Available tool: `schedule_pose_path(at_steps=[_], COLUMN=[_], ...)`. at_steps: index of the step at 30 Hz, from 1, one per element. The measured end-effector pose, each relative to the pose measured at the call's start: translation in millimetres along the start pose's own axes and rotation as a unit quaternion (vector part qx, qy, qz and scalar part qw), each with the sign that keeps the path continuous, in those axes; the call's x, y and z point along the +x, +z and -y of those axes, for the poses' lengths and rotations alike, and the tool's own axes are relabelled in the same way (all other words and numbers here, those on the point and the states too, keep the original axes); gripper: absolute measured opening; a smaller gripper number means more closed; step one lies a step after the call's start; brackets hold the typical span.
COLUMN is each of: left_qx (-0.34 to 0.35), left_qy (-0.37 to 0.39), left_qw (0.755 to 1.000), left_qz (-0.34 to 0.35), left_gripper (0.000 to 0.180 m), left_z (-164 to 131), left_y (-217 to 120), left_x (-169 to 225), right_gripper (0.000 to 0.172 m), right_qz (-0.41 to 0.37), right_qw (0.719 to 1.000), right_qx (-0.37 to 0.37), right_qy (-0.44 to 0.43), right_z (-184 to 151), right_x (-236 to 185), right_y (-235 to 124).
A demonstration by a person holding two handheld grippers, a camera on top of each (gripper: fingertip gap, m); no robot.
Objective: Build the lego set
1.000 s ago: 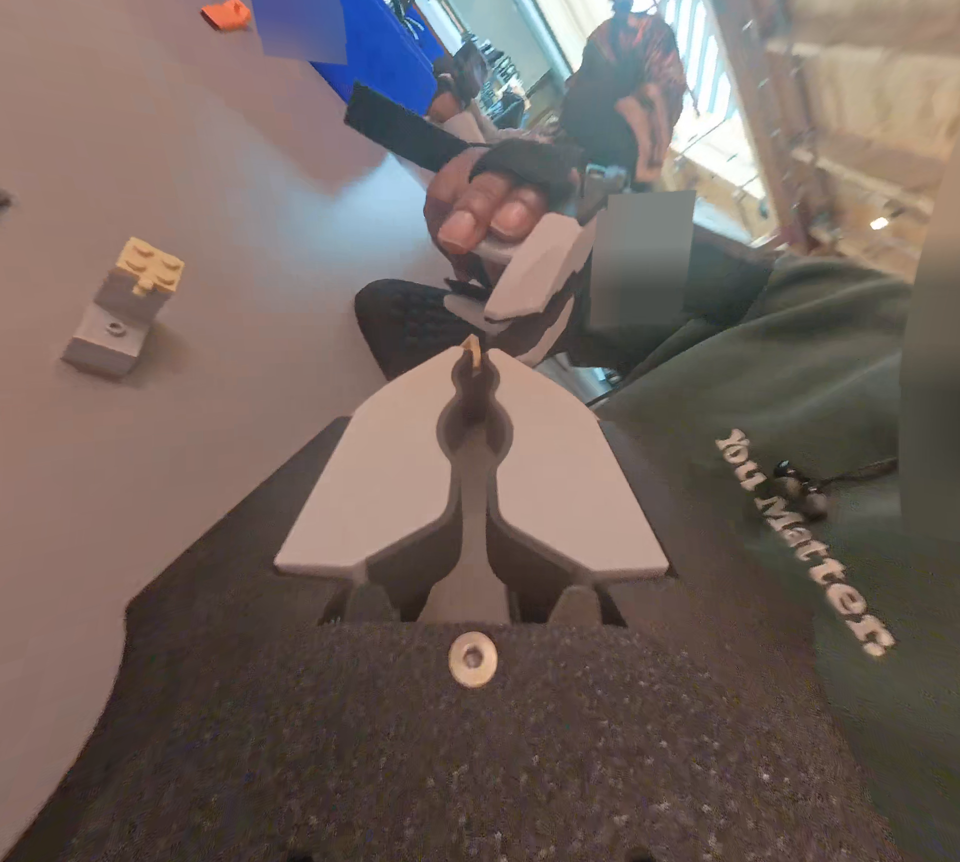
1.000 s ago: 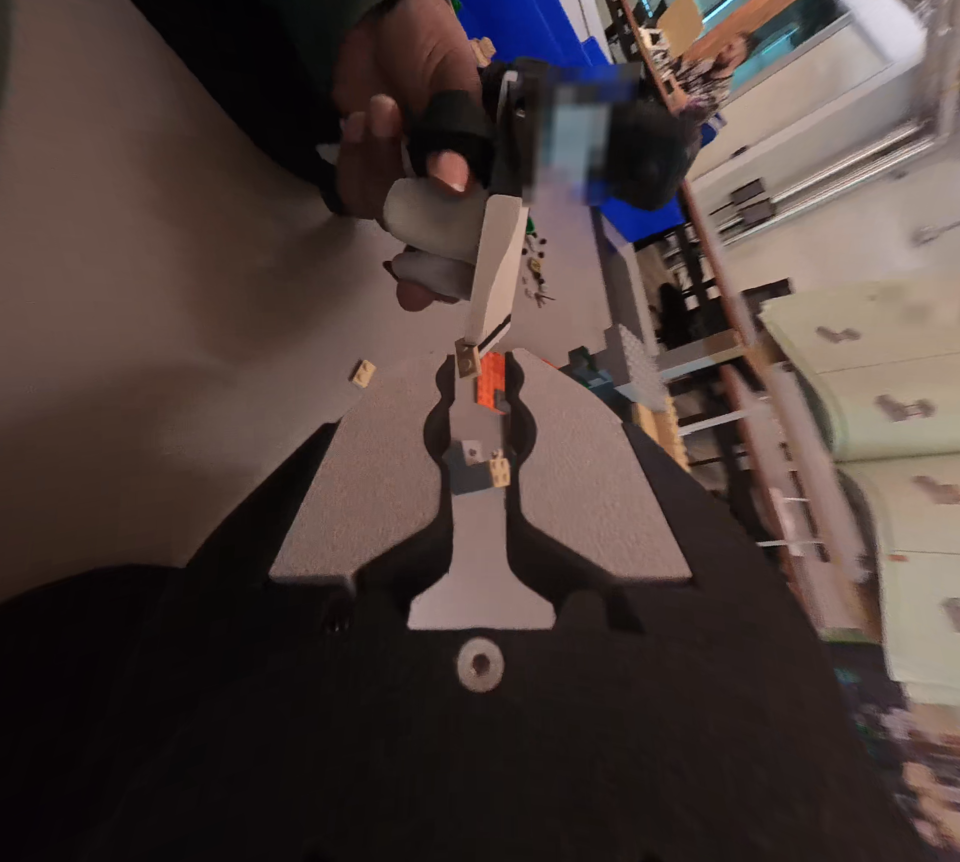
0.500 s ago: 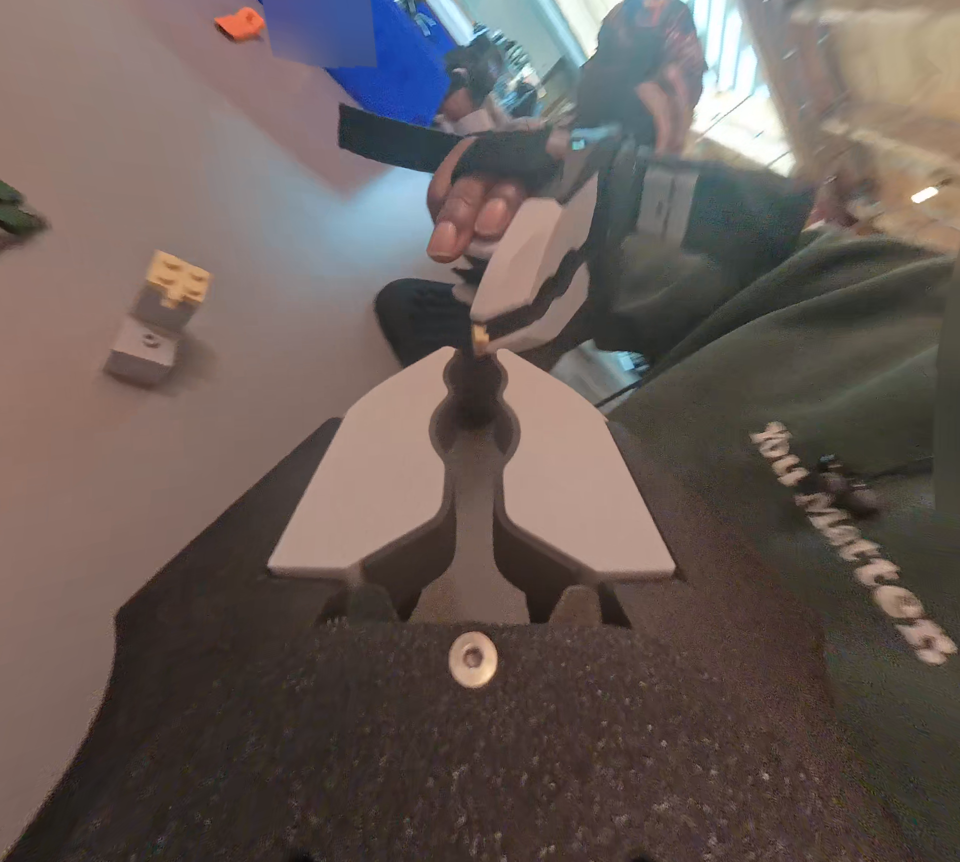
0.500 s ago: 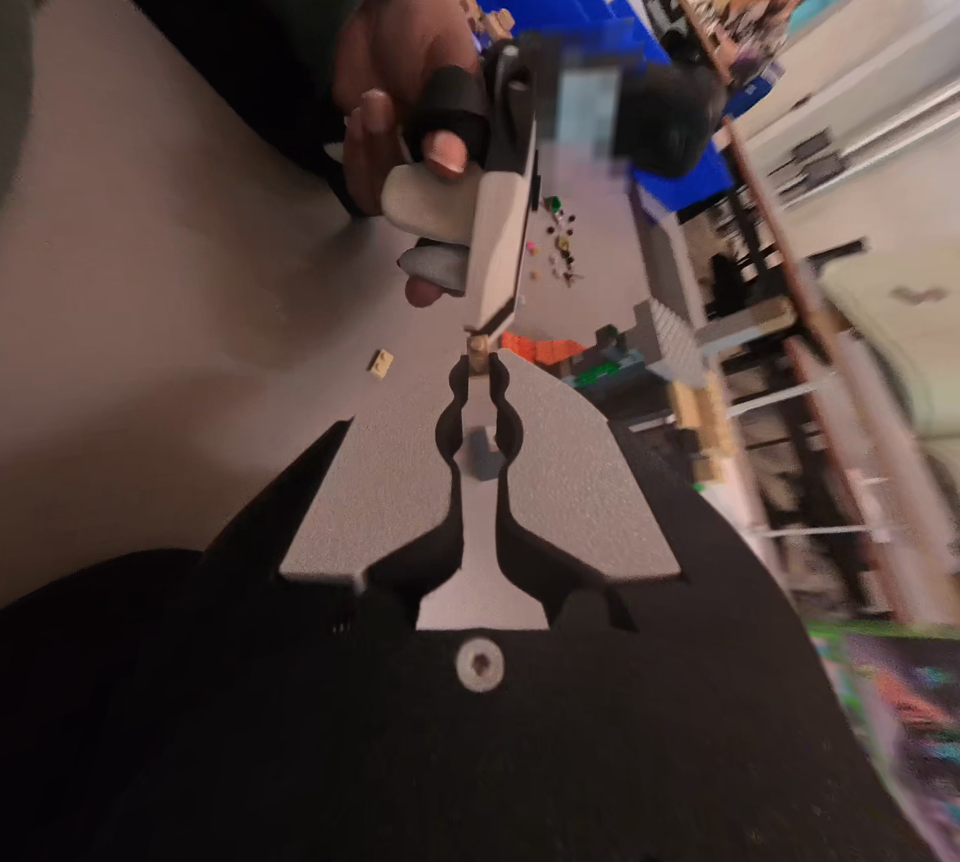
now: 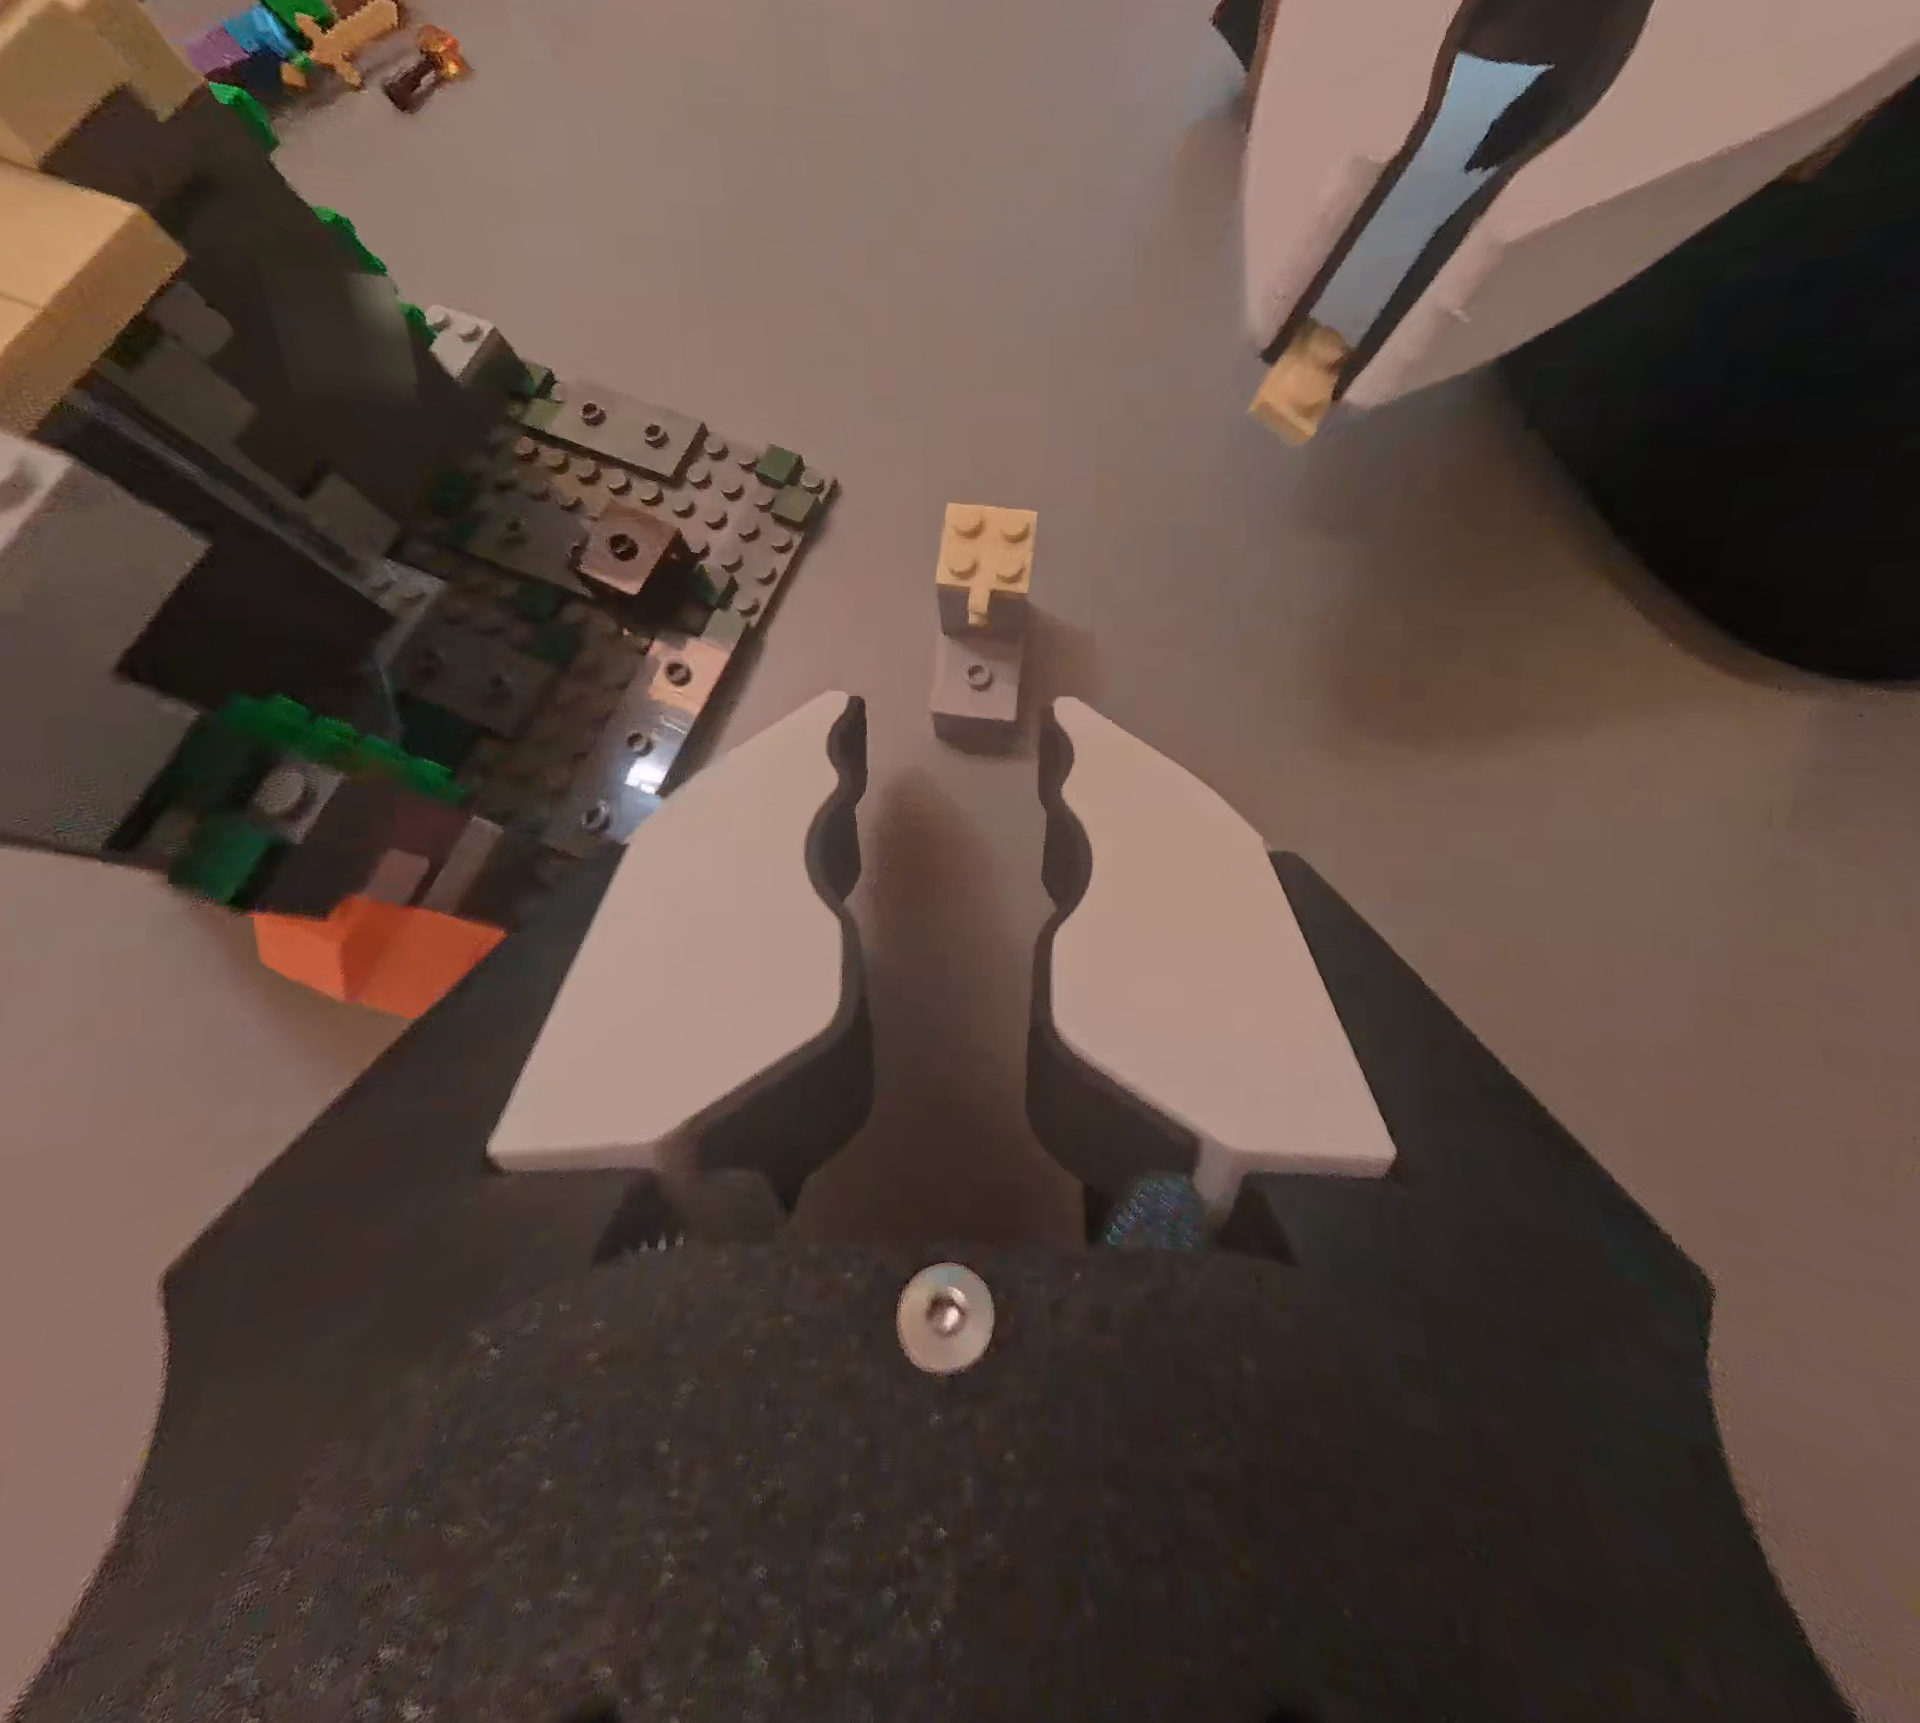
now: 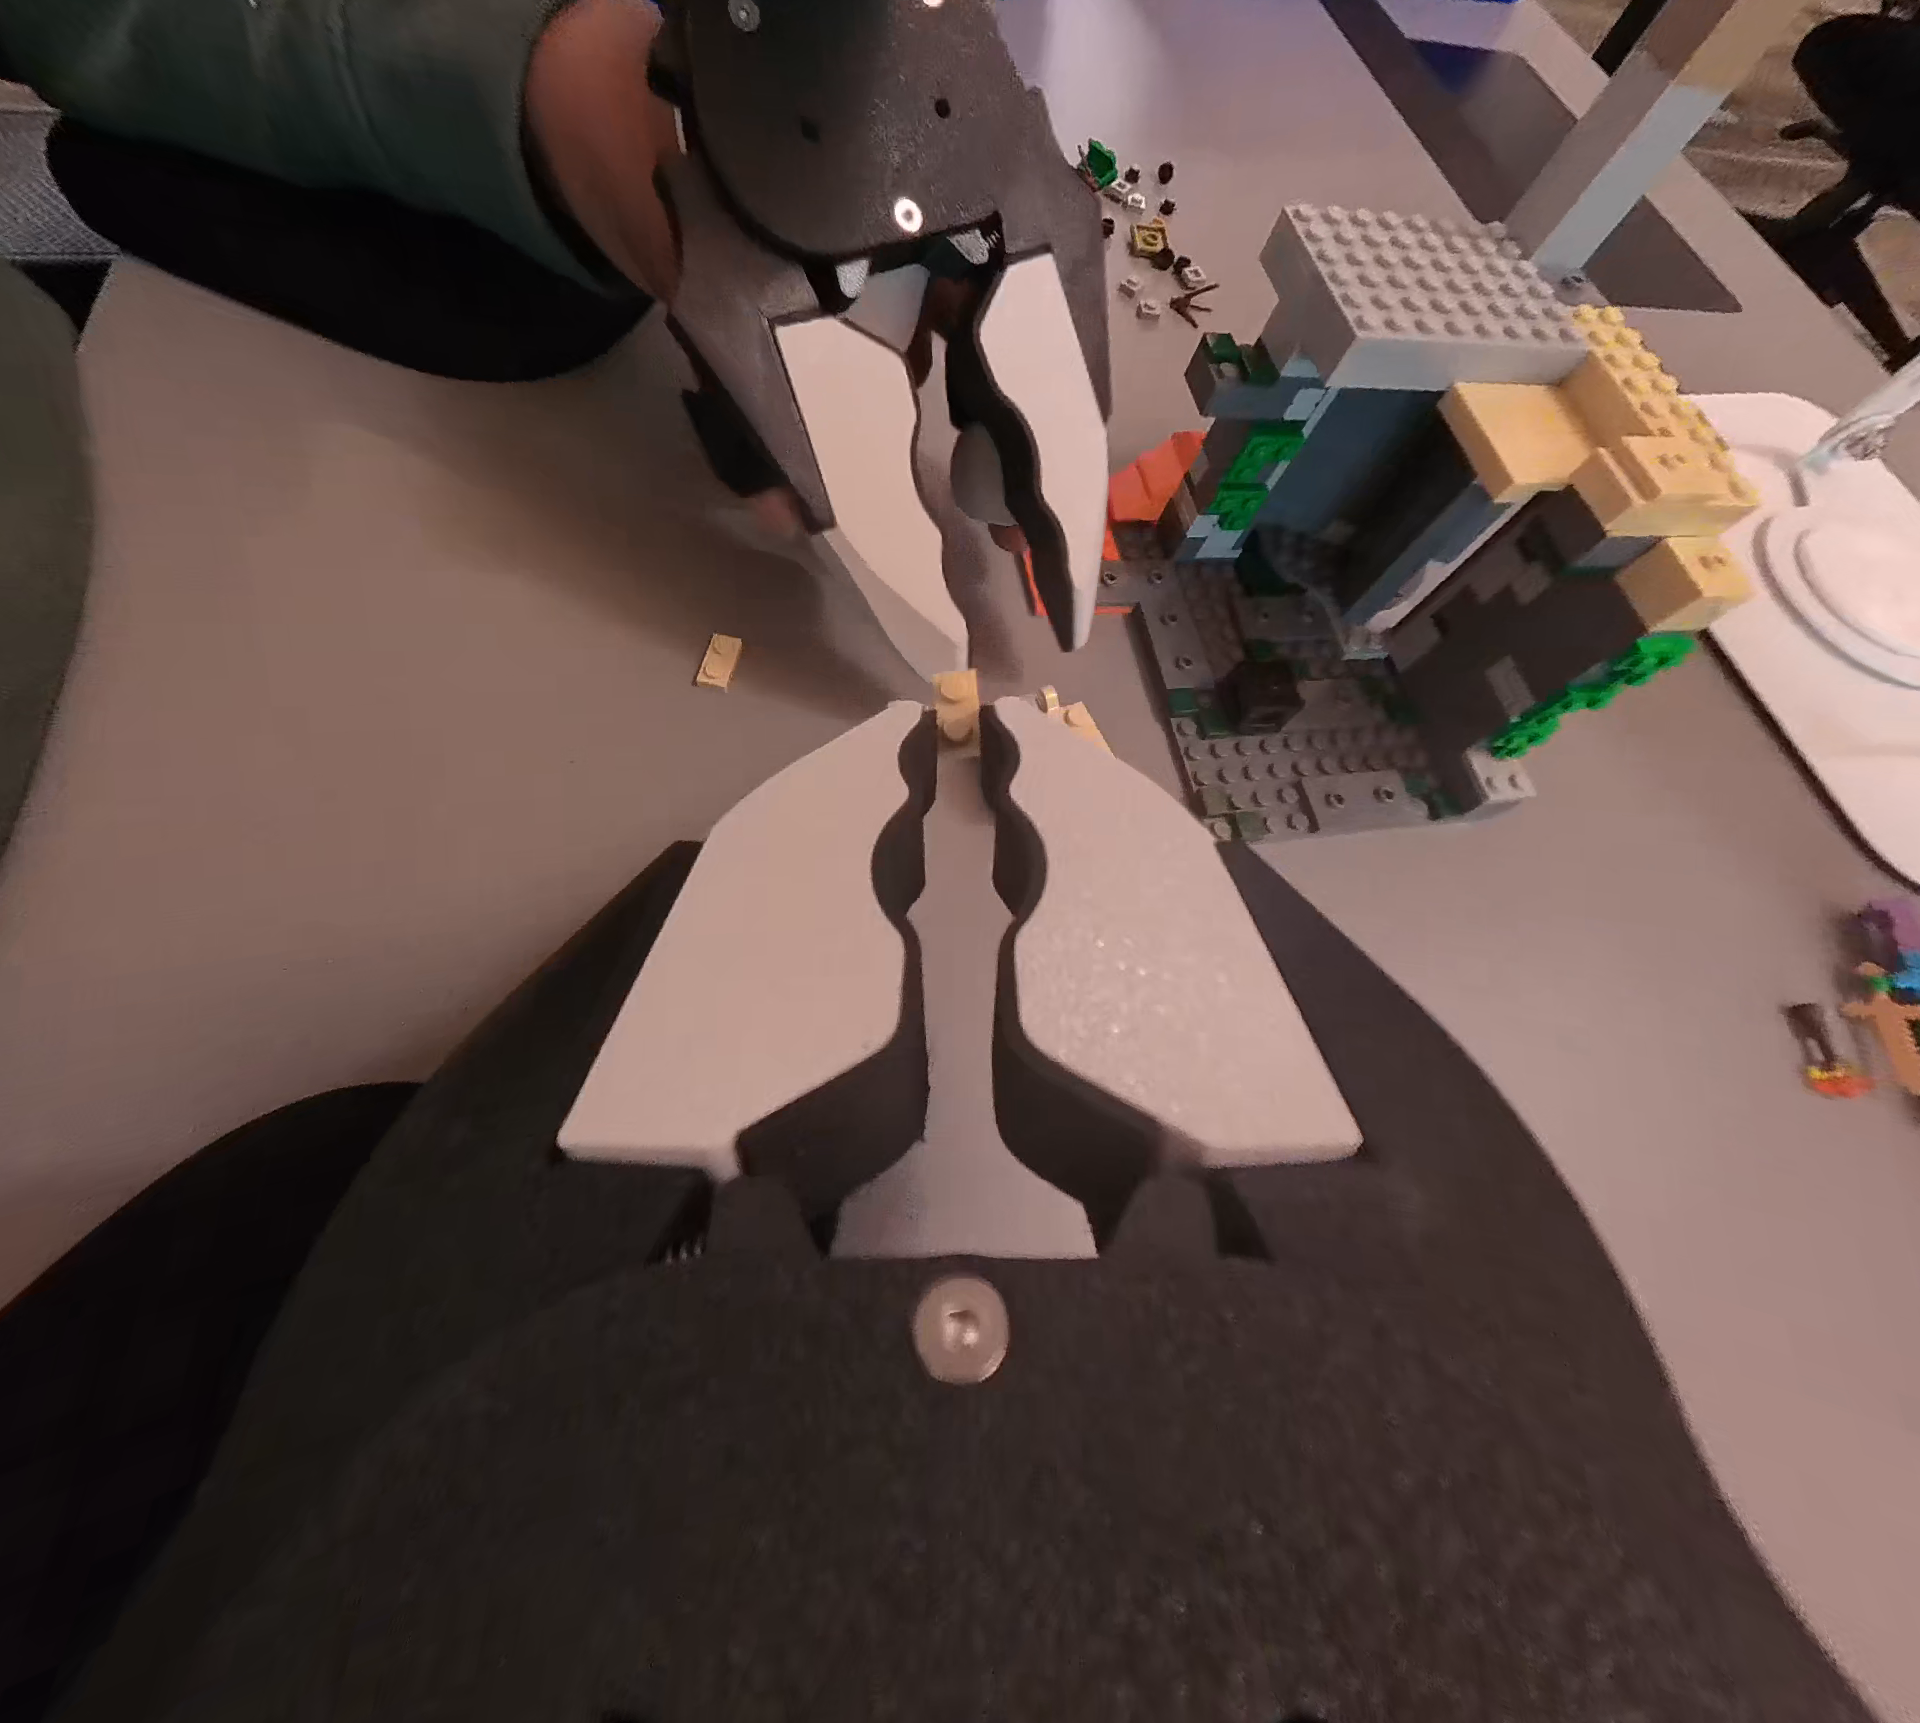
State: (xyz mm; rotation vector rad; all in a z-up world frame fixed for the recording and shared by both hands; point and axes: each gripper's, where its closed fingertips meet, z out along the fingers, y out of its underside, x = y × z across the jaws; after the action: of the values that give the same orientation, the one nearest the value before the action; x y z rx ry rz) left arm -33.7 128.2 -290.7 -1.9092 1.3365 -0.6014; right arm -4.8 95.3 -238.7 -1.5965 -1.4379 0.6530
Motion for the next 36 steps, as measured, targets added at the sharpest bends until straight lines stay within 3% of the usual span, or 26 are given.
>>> schedule_pose_path(at_steps=[8,14,20,27,36], left_qx=[-0.024,-0.039,-0.045,-0.051,-0.04], left_qy=[0.009,0.019,0.036,0.09,0.098], left_qw=[1.0,0.999,0.997,0.988,0.986], left_qz=[-0.01,-0.017,-0.051,-0.11,-0.126], left_gripper=[0.034,0.018,0.017,0.017,0.017], left_z=[1.7,-1.0,-3.9,-10.0,-11.9], left_y=[17.7,22.0,18.5,10.3,7.4], left_x=[-0.9,0.5,12.1,37.3,42.4], right_gripper=[0.007,0.007,0.007,0.007,0.007], right_qz=[0.003,0.002,0.009,0.042,0.082], right_qw=[1.0,1.0,0.999,0.998,0.993], right_qx=[0.002,0.013,0.013,-0.016,-0.065], right_qy=[0.007,0.016,0.034,0.052,0.062], right_z=[-5.0,-8.2,-11.6,-8.5,-4.6], right_x=[0.1,1.6,7.1,10.0,3.5], right_y=[-6.9,-14.4,-20.3,-16.8,3.9])
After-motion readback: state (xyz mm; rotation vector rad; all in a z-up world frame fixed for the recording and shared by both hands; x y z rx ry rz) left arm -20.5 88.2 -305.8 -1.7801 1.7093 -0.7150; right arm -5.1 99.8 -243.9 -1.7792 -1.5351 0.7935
